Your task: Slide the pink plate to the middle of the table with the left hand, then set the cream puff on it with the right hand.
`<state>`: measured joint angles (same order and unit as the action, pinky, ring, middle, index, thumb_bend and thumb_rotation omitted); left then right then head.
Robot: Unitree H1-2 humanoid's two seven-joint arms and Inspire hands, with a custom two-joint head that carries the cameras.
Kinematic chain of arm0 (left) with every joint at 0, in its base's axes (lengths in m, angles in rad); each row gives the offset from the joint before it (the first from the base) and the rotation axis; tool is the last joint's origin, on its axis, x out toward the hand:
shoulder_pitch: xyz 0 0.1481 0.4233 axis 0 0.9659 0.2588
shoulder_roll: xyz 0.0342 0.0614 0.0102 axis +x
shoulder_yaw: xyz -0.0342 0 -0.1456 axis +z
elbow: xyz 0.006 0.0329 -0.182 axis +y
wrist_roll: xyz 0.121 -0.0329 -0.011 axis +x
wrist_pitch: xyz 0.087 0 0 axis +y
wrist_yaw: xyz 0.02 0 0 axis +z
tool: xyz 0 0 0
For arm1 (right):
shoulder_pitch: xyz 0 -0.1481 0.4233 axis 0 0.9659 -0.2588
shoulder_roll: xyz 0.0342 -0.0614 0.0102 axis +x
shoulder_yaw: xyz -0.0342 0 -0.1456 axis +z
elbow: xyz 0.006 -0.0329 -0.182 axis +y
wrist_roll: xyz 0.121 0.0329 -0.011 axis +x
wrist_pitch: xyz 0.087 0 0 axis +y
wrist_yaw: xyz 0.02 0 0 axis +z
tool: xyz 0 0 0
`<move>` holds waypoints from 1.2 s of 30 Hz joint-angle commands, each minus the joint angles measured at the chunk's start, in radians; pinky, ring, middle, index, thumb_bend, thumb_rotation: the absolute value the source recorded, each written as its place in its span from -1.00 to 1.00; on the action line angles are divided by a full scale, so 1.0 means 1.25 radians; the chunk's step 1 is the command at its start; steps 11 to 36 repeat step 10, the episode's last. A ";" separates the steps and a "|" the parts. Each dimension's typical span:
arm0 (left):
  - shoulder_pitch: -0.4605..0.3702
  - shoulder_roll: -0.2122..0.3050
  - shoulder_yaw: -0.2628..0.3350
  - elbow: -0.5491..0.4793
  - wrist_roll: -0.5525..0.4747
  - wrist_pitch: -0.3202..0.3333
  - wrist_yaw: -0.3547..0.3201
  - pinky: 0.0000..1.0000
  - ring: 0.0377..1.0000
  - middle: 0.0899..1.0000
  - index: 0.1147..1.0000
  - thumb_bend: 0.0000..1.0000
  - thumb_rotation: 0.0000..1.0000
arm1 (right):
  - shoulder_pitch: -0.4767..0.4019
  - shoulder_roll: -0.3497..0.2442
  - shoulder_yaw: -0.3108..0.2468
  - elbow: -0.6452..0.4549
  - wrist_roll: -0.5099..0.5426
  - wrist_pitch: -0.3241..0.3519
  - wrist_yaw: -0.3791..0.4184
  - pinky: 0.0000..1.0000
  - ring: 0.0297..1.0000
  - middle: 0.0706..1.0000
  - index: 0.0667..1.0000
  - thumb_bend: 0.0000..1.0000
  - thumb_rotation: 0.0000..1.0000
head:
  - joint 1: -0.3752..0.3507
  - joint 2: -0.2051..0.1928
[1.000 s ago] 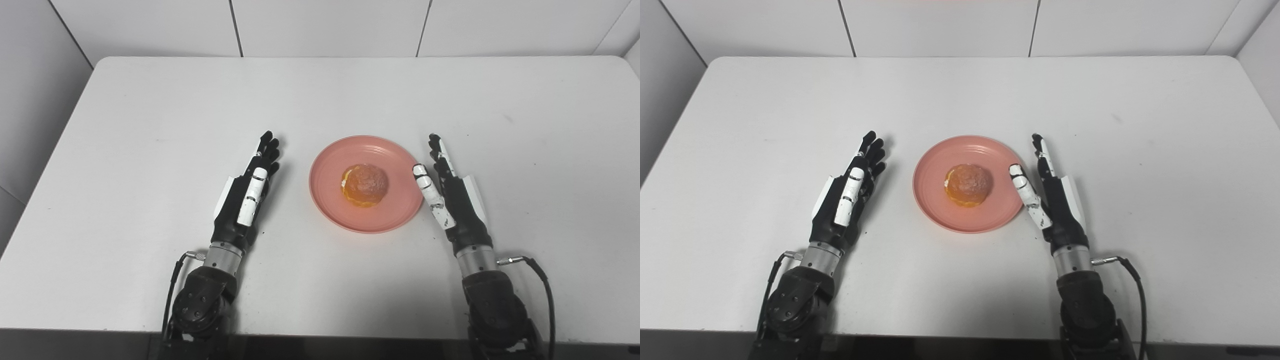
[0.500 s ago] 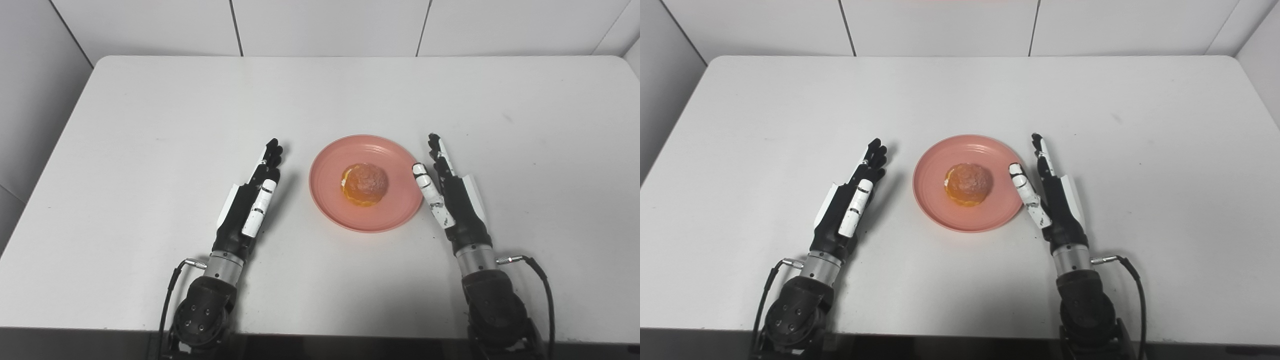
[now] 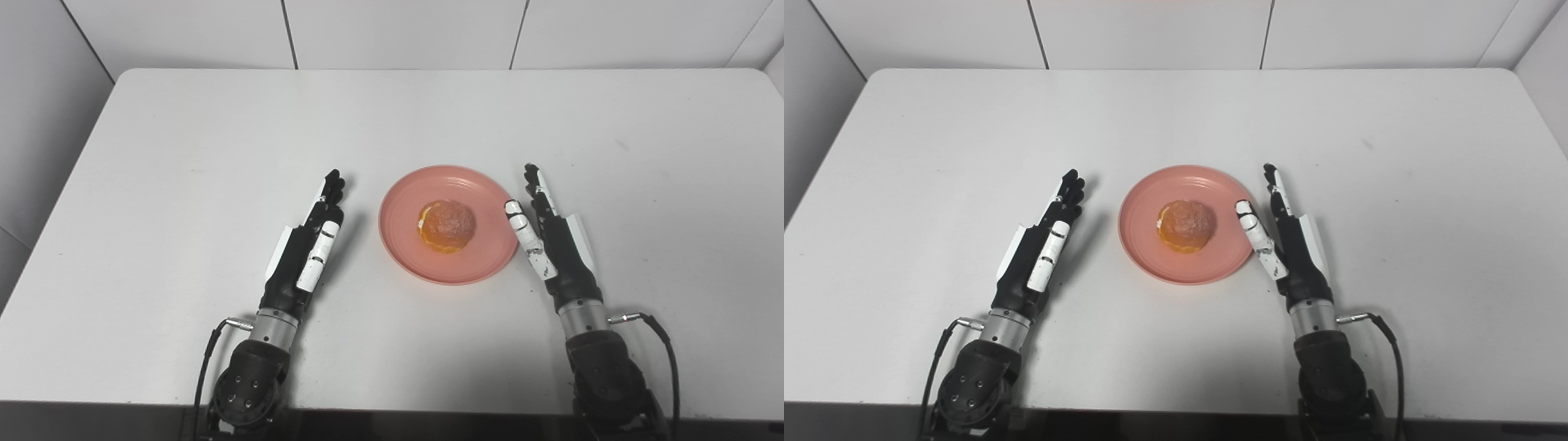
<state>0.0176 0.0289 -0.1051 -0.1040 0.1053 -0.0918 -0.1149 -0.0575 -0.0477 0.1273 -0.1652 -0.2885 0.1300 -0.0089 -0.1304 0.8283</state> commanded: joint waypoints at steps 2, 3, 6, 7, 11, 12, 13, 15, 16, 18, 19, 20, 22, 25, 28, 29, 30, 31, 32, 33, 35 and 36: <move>0.032 -0.001 -0.003 0.025 -0.002 -0.006 0.008 1.00 1.00 1.00 1.00 -0.14 1.00 | 0.001 -0.005 -0.003 -0.015 0.010 0.002 0.010 1.00 1.00 1.00 1.00 -0.35 1.00 | 0.001 -0.001; 0.031 -0.002 -0.004 0.026 -0.003 -0.007 0.007 1.00 1.00 1.00 1.00 -0.15 1.00 | 0.001 -0.006 -0.003 -0.016 0.010 0.002 0.010 1.00 1.00 1.00 1.00 -0.35 1.00 | 0.000 -0.001; 0.031 -0.002 -0.006 0.027 -0.001 -0.007 0.007 1.00 1.00 1.00 1.00 -0.15 1.00 | 0.002 -0.009 -0.004 -0.020 0.010 0.005 0.011 1.00 1.00 1.00 1.00 -0.35 1.00 | 0.004 -0.001; 0.032 -0.002 -0.007 0.026 0.001 -0.005 0.007 1.00 1.00 1.00 1.00 -0.14 1.00 | 0.002 -0.009 -0.004 -0.020 0.009 0.005 0.011 1.00 1.00 1.00 1.00 -0.35 1.00 | 0.005 -0.002; 0.032 -0.002 -0.009 0.023 0.005 0.001 0.006 1.00 1.00 1.00 1.00 -0.13 1.00 | 0.002 -0.010 -0.005 -0.018 0.009 0.001 0.011 1.00 1.00 1.00 1.00 -0.35 1.00 | 0.010 -0.003; 0.032 -0.002 -0.009 0.023 0.005 0.001 0.006 1.00 1.00 1.00 1.00 -0.13 1.00 | 0.002 -0.010 -0.005 -0.018 0.009 0.001 0.011 1.00 1.00 1.00 1.00 -0.35 1.00 | 0.010 -0.003; 0.032 -0.002 -0.009 0.023 0.005 0.001 0.006 1.00 1.00 1.00 1.00 -0.13 1.00 | 0.002 -0.010 -0.005 -0.018 0.009 0.001 0.011 1.00 1.00 1.00 1.00 -0.35 1.00 | 0.010 -0.003; 0.032 -0.002 -0.009 0.023 0.005 0.001 0.006 1.00 1.00 1.00 1.00 -0.13 1.00 | 0.002 -0.010 -0.005 -0.018 0.009 0.001 0.011 1.00 1.00 1.00 1.00 -0.35 1.00 | 0.010 -0.003; 0.032 -0.002 -0.009 0.023 0.005 0.001 0.006 1.00 1.00 1.00 1.00 -0.13 1.00 | 0.002 -0.010 -0.005 -0.018 0.009 0.001 0.011 1.00 1.00 1.00 1.00 -0.35 1.00 | 0.010 -0.003; 0.032 -0.002 -0.009 0.023 0.005 0.001 0.006 1.00 1.00 1.00 1.00 -0.13 1.00 | 0.002 -0.010 -0.005 -0.018 0.009 0.001 0.011 1.00 1.00 1.00 1.00 -0.35 1.00 | 0.010 -0.003; 0.032 -0.002 -0.009 0.023 0.005 0.001 0.006 1.00 1.00 1.00 1.00 -0.13 1.00 | 0.002 -0.010 -0.005 -0.018 0.009 0.001 0.011 1.00 1.00 1.00 1.00 -0.35 1.00 | 0.010 -0.003; 0.032 -0.002 -0.009 0.023 0.005 0.001 0.006 1.00 1.00 1.00 1.00 -0.13 1.00 | 0.002 -0.010 -0.005 -0.018 0.009 0.001 0.011 1.00 1.00 1.00 1.00 -0.35 1.00 | 0.010 -0.003; 0.032 -0.002 -0.009 0.023 0.005 0.001 0.006 1.00 1.00 1.00 1.00 -0.13 1.00 | 0.002 -0.010 -0.005 -0.018 0.009 0.001 0.011 1.00 1.00 1.00 1.00 -0.35 1.00 | 0.010 -0.003; 0.032 -0.002 -0.009 0.023 0.005 0.001 0.006 1.00 1.00 1.00 1.00 -0.13 1.00 | 0.002 -0.010 -0.005 -0.018 0.009 0.001 0.011 1.00 1.00 1.00 1.00 -0.35 1.00 | 0.010 -0.003; 0.032 -0.002 -0.009 0.023 0.005 0.001 0.006 1.00 1.00 1.00 1.00 -0.13 1.00 | 0.002 -0.010 -0.005 -0.018 0.009 0.001 0.011 1.00 1.00 1.00 1.00 -0.35 1.00 | 0.010 -0.003; 0.032 -0.002 -0.009 0.023 0.005 0.001 0.006 1.00 1.00 1.00 1.00 -0.13 1.00 | 0.002 -0.010 -0.005 -0.018 0.009 0.001 0.011 1.00 1.00 1.00 1.00 -0.35 1.00 | 0.010 -0.003; 0.032 -0.002 -0.009 0.023 0.005 0.001 0.006 1.00 1.00 1.00 1.00 -0.13 1.00 | 0.002 -0.010 -0.005 -0.018 0.009 0.001 0.011 1.00 1.00 1.00 1.00 -0.35 1.00 | 0.010 -0.003; 0.032 -0.002 -0.009 0.023 0.005 0.001 0.006 1.00 1.00 1.00 1.00 -0.13 1.00 | 0.002 -0.010 -0.005 -0.018 0.009 0.001 0.011 1.00 1.00 1.00 1.00 -0.35 1.00 | 0.010 -0.003; 0.032 -0.002 -0.009 0.023 0.005 0.001 0.006 1.00 1.00 1.00 1.00 -0.13 1.00 | 0.002 -0.010 -0.005 -0.018 0.009 0.001 0.011 1.00 1.00 1.00 1.00 -0.35 1.00 | 0.010 -0.003; 0.032 -0.002 -0.009 0.023 0.005 0.001 0.006 1.00 1.00 1.00 1.00 -0.13 1.00 | 0.002 -0.010 -0.005 -0.018 0.009 0.001 0.011 1.00 1.00 1.00 1.00 -0.35 1.00 | 0.010 -0.003; 0.032 -0.002 -0.009 0.023 0.005 0.001 0.006 1.00 1.00 1.00 1.00 -0.13 1.00 | 0.002 -0.010 -0.005 -0.018 0.009 0.001 0.011 1.00 1.00 1.00 1.00 -0.35 1.00 | 0.010 -0.003; 0.032 -0.002 -0.009 0.023 0.005 0.001 0.006 1.00 1.00 1.00 1.00 -0.13 1.00 | 0.002 -0.010 -0.005 -0.018 0.009 0.001 0.011 1.00 1.00 1.00 1.00 -0.35 1.00 | 0.010 -0.003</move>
